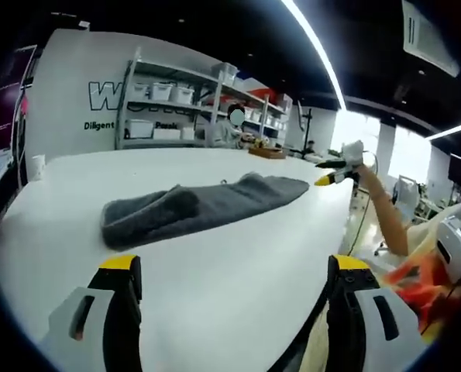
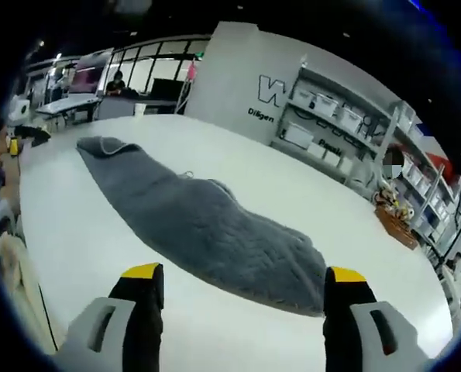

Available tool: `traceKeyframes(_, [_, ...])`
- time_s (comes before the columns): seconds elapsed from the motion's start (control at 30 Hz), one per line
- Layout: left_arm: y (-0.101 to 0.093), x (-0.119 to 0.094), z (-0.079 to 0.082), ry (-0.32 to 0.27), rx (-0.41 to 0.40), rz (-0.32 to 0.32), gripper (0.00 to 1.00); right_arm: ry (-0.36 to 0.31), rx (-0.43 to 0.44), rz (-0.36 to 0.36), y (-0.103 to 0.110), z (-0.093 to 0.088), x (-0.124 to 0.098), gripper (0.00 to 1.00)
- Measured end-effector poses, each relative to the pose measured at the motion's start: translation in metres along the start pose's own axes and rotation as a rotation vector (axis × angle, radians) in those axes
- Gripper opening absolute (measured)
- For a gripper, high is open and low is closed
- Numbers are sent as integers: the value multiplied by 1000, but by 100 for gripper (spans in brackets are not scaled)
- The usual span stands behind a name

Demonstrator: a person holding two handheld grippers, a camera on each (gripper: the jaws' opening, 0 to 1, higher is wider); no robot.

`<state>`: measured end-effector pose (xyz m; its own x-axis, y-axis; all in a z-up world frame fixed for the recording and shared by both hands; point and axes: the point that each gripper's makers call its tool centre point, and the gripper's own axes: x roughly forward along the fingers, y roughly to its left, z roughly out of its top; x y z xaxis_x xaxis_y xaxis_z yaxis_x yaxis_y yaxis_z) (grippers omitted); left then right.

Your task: Open the folded towel by lifting each exposed corner and separating the folded layers until the towel lies flat within the target outline without major curled edges

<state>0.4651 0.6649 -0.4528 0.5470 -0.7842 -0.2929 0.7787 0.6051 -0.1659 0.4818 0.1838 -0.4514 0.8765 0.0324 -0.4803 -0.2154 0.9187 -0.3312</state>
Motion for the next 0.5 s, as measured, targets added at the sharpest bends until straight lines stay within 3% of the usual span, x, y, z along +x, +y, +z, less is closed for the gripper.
traceKeyframes(0.17, [-6, -2, 4, -6, 11, -19, 99, -2, -23, 30, 24, 6, -2, 99])
traceKeyframes(0.5, [-4, -3, 3, -3, 12, -17, 100, -21, -23, 86, 59, 9, -6, 100])
